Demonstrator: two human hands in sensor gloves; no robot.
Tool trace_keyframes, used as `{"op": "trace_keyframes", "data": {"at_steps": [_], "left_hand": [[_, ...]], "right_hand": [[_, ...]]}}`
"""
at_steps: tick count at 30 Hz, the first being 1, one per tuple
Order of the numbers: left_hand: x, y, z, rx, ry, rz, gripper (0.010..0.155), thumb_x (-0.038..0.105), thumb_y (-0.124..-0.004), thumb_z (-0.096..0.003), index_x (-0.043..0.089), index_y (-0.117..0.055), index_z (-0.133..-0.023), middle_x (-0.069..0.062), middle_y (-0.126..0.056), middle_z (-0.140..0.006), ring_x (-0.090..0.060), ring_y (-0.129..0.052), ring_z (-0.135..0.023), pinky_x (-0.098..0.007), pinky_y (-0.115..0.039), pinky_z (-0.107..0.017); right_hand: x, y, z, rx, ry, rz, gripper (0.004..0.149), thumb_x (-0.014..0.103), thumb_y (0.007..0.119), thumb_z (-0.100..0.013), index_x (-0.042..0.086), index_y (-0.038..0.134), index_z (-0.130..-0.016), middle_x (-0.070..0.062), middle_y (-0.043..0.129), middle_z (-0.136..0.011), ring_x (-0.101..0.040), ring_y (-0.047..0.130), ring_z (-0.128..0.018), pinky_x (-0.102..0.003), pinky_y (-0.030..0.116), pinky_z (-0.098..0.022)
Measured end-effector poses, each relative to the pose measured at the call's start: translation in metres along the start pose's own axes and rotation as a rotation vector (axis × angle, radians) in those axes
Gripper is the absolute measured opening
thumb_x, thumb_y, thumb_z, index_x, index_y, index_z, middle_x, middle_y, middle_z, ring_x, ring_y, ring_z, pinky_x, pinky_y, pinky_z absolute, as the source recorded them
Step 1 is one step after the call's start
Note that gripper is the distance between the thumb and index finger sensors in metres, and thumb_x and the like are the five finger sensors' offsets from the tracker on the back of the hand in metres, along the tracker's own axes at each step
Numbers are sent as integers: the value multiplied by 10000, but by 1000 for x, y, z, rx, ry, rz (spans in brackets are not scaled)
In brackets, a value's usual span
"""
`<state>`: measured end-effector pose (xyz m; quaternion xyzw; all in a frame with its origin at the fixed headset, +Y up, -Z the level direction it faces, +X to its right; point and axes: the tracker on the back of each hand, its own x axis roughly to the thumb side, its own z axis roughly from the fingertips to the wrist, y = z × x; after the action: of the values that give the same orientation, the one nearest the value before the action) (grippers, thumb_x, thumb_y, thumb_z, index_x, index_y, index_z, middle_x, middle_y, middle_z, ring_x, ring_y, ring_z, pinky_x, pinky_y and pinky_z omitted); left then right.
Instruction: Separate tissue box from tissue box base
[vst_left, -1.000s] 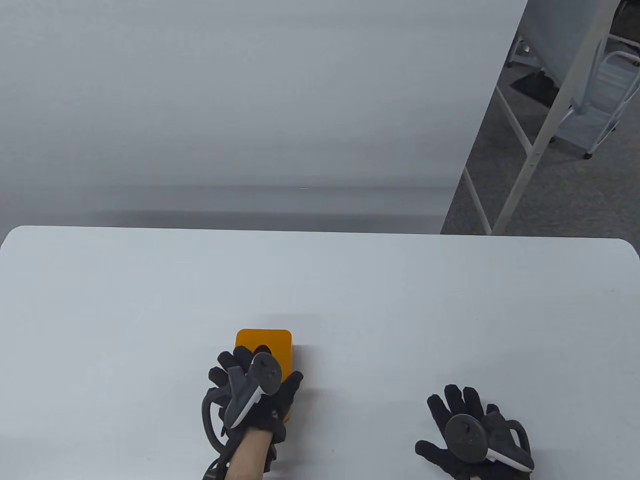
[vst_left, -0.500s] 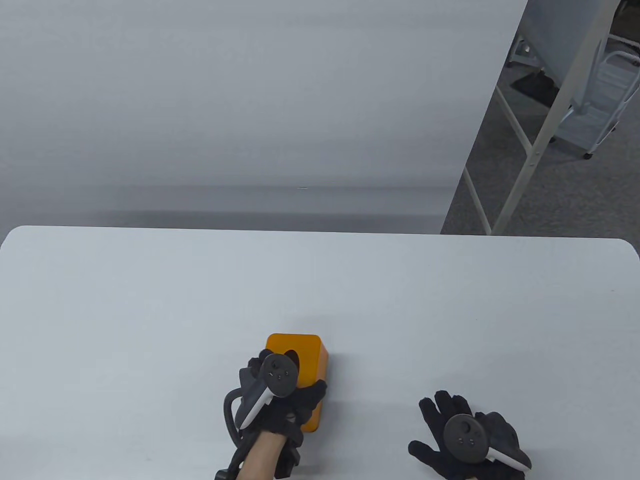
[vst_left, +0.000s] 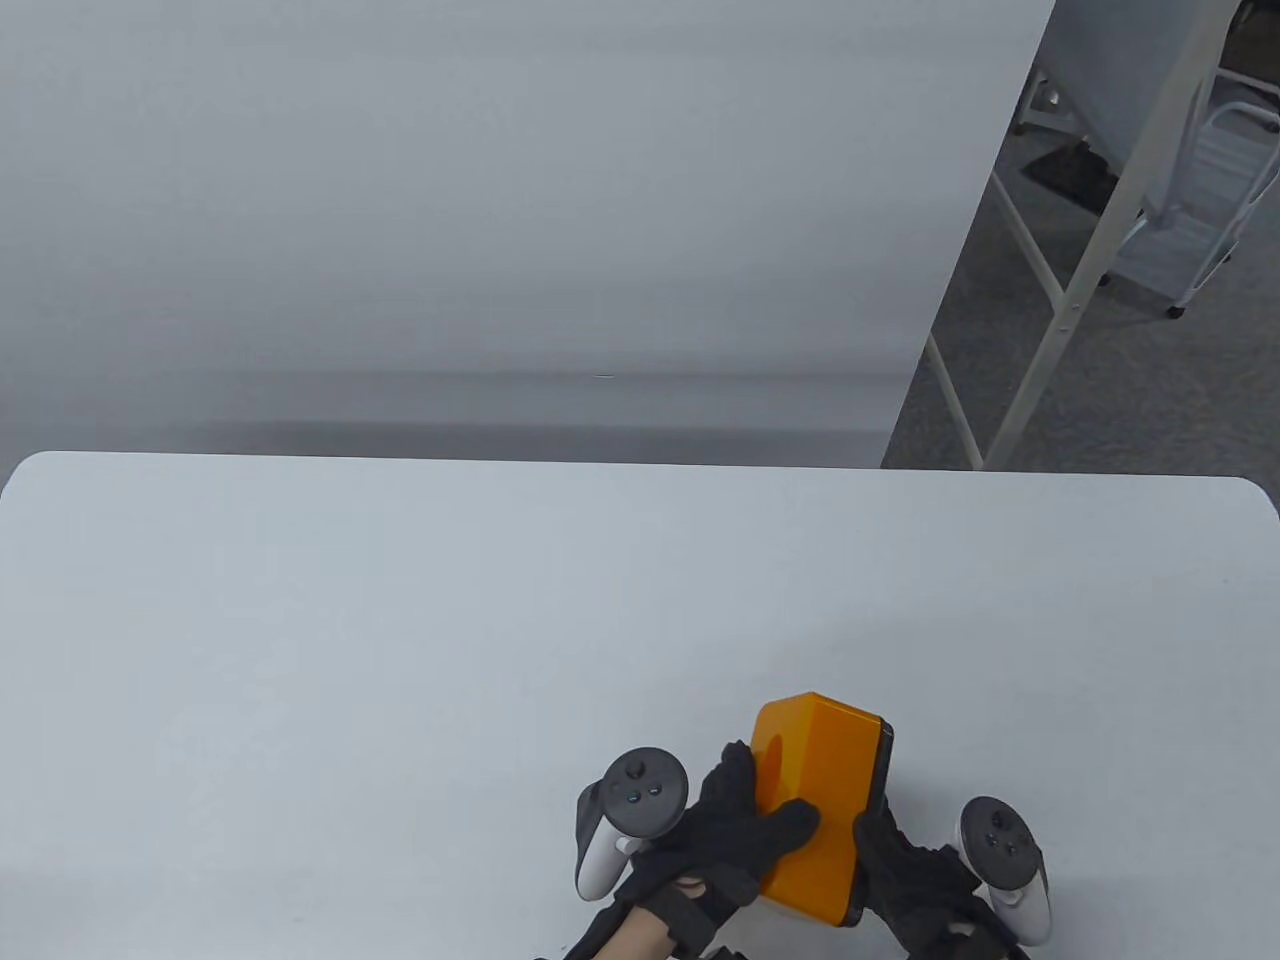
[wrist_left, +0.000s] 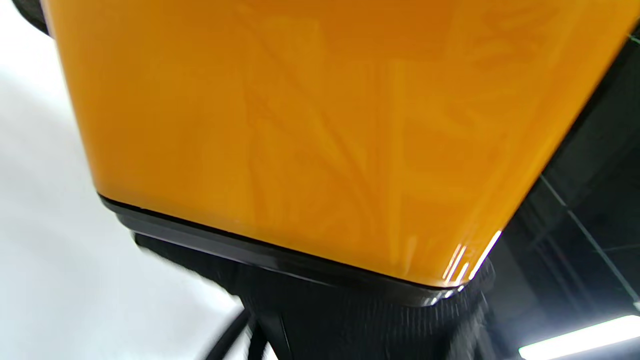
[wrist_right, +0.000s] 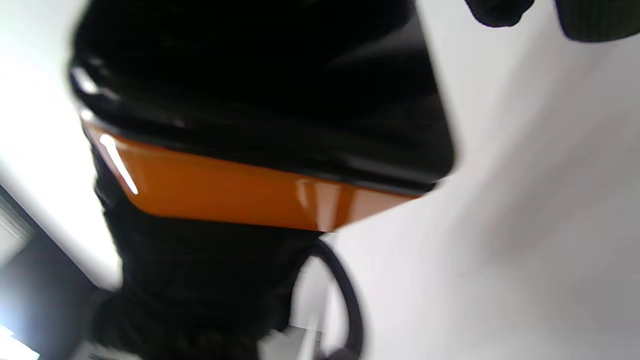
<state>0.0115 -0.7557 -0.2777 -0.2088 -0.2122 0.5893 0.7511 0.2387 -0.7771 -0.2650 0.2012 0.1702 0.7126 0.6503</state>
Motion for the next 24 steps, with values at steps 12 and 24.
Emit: {"op": "trace_keyframes", "data": {"at_steps": [12, 24], "left_hand": [[-7, -1, 2, -15, 63, 96, 1211, 826, -582, -536, -179, -135, -1042, -513, -205, -1003, -719, -561, -865, -721, -686, -525], [-1, 2, 2, 0, 47, 53, 1181, 820, -583, -545, -159, -176, -1066, -512, -247, -1008, -718, -598, -840, -716, -695, -518]], "right_hand": [[3, -6, 1, -46, 30, 42, 1155, 828, 472, -547, -118, -18, -993, -592, 183, -920, -688, 712, -762, -657, 771, -466], [9, -7, 6, -101, 29, 64, 1145, 818, 517, -539, -93, 10, -1012, -592, 201, -914, -698, 704, -738, -685, 747, -445]]}}
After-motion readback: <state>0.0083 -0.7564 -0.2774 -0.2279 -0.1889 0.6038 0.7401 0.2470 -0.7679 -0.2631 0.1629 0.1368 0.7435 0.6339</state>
